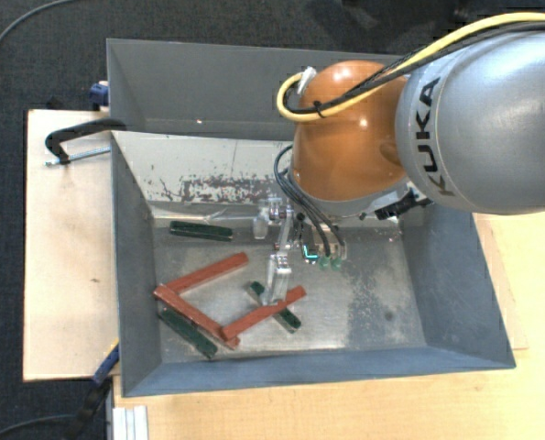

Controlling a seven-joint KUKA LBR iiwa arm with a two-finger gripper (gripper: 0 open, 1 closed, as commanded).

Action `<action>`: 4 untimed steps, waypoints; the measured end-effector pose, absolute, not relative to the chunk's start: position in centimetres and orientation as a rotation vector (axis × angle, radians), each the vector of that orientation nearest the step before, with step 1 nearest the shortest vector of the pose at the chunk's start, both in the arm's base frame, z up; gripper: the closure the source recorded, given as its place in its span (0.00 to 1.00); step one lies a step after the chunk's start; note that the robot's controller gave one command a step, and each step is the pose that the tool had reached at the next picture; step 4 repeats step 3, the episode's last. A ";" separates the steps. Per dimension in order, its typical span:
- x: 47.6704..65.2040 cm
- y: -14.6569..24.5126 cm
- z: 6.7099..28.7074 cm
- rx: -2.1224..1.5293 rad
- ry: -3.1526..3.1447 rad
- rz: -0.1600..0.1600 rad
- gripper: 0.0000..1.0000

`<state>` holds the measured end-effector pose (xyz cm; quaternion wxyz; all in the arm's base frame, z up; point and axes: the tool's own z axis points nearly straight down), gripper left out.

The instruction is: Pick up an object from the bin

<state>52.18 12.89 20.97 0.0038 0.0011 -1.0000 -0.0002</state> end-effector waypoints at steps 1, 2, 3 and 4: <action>55.0 16.3 6.7 0.325 -3.119 0.000 0.00; 55.2 16.3 7.1 0.323 -3.125 -0.003 1.00; 54.8 17.0 22.9 0.310 -3.141 -0.006 1.00; 54.8 17.0 22.9 0.310 -3.141 -0.006 1.00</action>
Offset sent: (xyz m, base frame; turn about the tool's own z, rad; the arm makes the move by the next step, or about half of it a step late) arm 0.0294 0.0332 -0.1397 -0.2052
